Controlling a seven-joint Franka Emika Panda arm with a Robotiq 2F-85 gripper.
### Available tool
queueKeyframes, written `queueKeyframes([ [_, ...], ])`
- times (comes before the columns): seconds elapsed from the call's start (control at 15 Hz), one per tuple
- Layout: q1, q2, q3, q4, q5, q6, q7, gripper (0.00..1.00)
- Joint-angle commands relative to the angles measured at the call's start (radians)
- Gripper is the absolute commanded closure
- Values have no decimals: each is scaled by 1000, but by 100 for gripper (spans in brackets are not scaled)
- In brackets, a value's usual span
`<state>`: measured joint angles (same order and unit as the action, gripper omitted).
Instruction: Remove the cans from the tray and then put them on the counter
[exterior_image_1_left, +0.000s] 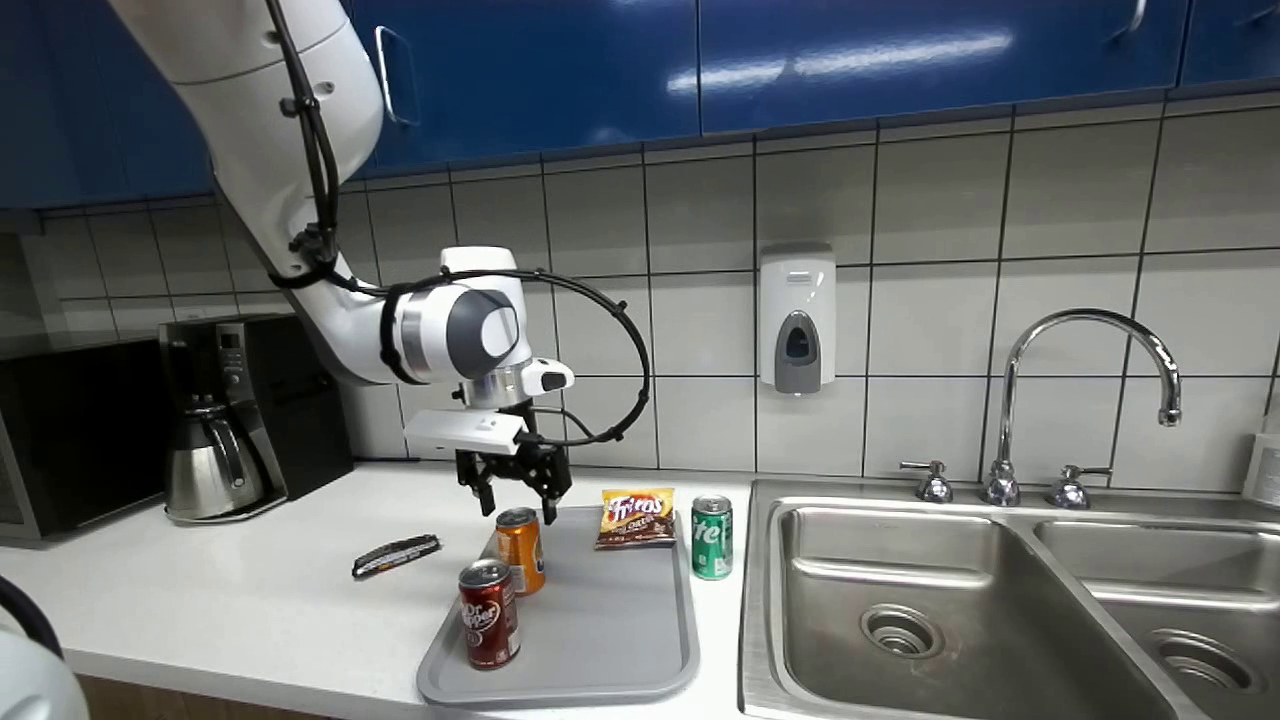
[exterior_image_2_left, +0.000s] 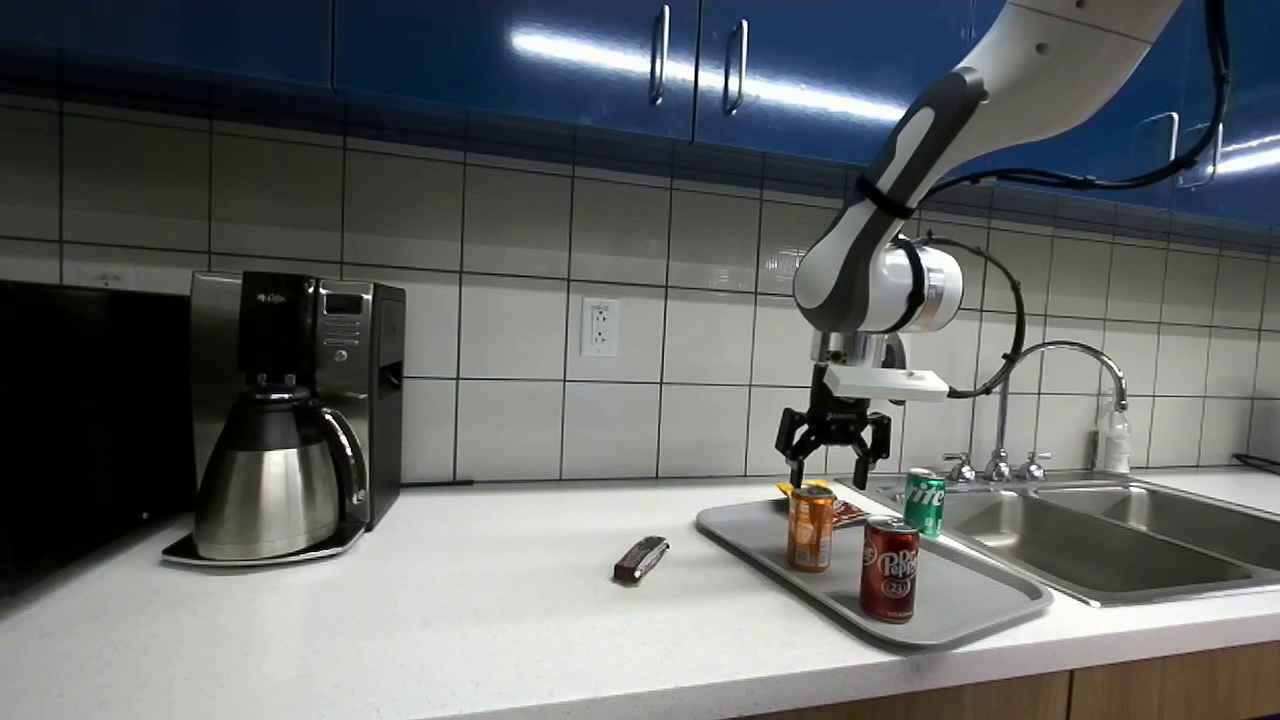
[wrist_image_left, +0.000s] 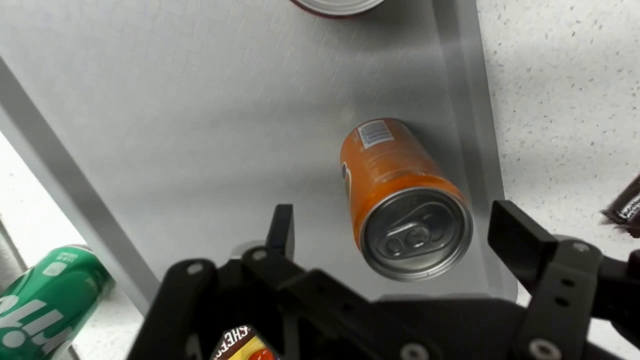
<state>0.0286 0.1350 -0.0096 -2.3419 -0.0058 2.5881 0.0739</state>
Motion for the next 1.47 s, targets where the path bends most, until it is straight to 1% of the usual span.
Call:
queueKeyframes([
  [0.0, 3, 28, 7, 22, -26, -6, -8, 0],
  [0.53, 16, 75, 2, 45, -57, 25, 13, 0],
  [1.33, 22, 143, 6, 97, -42, 33, -2, 0],
  [1.4, 22, 148, 6, 101, -42, 33, -4, 12],
])
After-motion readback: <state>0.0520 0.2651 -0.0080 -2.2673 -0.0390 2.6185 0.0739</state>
